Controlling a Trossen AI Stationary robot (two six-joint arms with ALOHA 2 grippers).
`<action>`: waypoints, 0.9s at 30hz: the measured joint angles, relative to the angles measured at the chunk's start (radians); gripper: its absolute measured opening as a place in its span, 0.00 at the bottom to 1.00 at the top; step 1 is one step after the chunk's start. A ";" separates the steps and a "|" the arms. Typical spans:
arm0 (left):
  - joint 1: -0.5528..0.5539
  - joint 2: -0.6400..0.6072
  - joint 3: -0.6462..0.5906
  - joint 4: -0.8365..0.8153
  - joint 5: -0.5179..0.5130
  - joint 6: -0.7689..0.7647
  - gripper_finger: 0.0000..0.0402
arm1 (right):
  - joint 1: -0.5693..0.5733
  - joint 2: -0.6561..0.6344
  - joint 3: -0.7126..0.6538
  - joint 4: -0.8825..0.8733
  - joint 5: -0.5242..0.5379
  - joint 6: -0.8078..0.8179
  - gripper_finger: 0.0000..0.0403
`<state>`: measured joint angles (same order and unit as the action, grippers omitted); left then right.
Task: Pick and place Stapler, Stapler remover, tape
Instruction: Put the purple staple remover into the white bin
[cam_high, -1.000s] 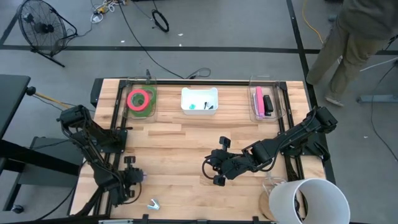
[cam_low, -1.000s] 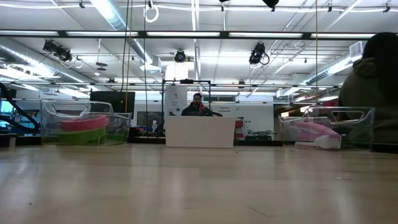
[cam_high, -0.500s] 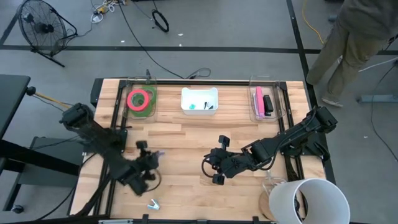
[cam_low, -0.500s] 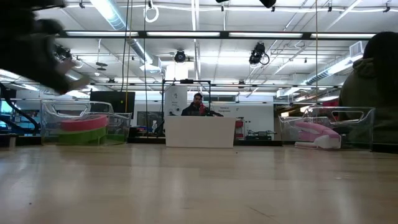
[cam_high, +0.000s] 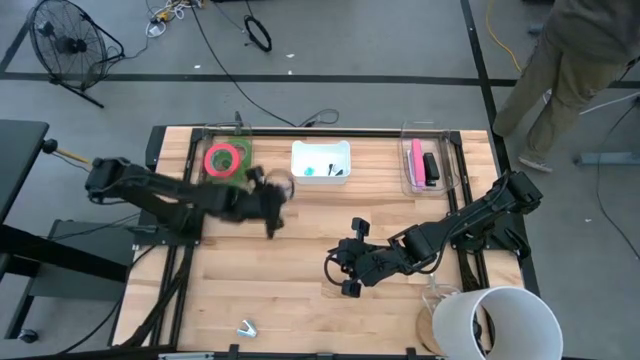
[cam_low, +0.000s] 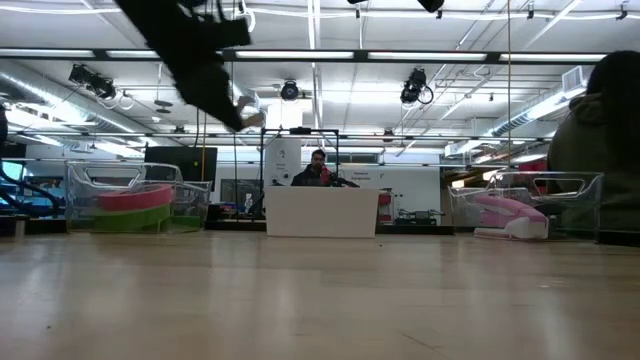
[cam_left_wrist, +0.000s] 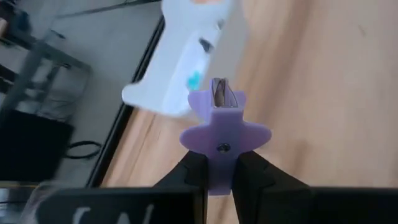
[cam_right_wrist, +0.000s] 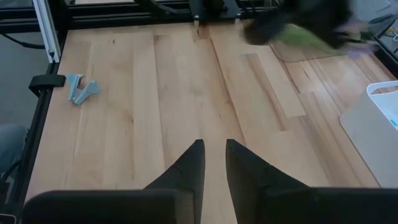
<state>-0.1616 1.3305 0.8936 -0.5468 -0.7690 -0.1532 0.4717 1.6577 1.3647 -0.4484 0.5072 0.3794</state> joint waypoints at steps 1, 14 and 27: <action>0.050 -0.002 0.000 0.053 0.045 0.040 0.10 | 0.000 0.000 0.000 0.000 0.000 0.000 0.16; 0.471 0.086 0.000 0.573 0.495 0.126 0.10 | 0.000 0.000 0.000 -0.005 -0.001 -0.045 0.16; 0.618 0.326 0.033 0.776 0.628 0.105 0.10 | -0.014 0.000 0.000 -0.002 0.000 -0.128 0.16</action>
<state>0.4559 1.6566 0.9271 0.2292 -0.1413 -0.0479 0.4574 1.6577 1.3651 -0.4500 0.5073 0.2513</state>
